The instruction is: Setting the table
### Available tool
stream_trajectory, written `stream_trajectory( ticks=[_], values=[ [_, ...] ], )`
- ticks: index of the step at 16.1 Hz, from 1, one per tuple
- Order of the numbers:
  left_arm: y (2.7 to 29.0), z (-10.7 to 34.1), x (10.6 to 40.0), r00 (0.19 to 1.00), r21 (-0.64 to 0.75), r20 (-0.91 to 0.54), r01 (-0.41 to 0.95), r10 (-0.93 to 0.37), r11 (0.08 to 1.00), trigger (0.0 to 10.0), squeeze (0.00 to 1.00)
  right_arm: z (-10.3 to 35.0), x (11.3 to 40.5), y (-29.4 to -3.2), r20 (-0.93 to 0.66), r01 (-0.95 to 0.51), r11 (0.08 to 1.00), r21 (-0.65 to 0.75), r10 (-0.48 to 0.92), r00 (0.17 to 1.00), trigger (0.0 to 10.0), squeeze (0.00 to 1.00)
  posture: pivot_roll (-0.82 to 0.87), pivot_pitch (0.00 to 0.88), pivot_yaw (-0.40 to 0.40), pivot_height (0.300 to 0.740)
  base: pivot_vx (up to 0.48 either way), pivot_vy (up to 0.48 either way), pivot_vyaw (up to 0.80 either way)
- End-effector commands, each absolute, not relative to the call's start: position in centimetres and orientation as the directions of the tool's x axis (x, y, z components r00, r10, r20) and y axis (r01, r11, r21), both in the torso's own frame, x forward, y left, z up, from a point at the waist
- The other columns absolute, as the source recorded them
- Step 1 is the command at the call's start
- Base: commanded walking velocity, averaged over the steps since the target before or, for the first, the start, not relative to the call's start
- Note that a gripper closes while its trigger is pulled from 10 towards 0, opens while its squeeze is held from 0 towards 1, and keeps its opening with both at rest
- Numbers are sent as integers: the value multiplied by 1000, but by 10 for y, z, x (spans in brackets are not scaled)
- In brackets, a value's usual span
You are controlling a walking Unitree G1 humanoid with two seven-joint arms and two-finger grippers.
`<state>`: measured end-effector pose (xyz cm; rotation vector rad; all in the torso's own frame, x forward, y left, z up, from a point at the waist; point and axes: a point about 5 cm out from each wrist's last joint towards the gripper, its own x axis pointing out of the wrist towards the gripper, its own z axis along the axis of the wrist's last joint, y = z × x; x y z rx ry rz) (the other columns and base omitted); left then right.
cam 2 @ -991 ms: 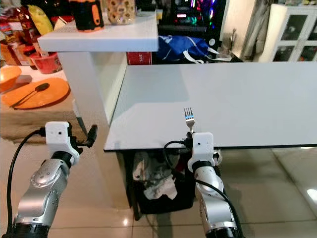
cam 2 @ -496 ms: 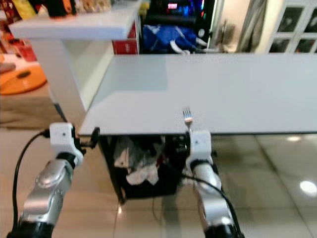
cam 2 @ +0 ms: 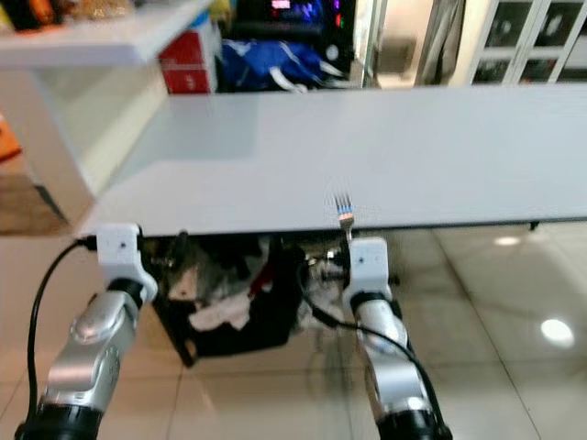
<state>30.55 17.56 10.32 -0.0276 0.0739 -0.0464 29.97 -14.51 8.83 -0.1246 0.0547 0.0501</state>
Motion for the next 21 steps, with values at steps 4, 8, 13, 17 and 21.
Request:
stream_trajectory(
  ticks=[4, 8, 13, 17, 21],
  values=[
    [172, 111, 312, 997, -13, -49, 62, -63, 998, 10000, 0, 92, 301, -148, -36, -36, 992, -119, 32, 999, 0, 0, -128, 0, 86, 740, 0, -442, 0],
    [173, 111, 313, 997, -4, -47, 64, -64, 998, 10000, 0, 91, 301, -146, -38, -41, 992, -119, 37, 999, 0, 0, -128, 0, 85, 740, 0, -442, 0],
    [176, 110, 313, 997, 4, -59, 41, -41, 999, 10000, 0, 92, 302, -147, -36, -46, 991, -122, 42, 998, 0, 0, -125, 0, 77, 740, 0, -355, 0],
    [176, 114, 313, 998, 10, -39, 42, -41, 999, 10000, 0, 93, 303, -146, -35, -53, 991, -124, 49, 998, 0, 0, -120, 0, 75, 740, 194, 141, 0],
    [176, 115, 313, 998, 21, -41, 46, -45, 999, 10000, 0, 92, 303, -145, -38, -57, 991, -123, 53, 998, 0, 0, -118, 0, 77, 740, 422, 68, 0]
  ],
)
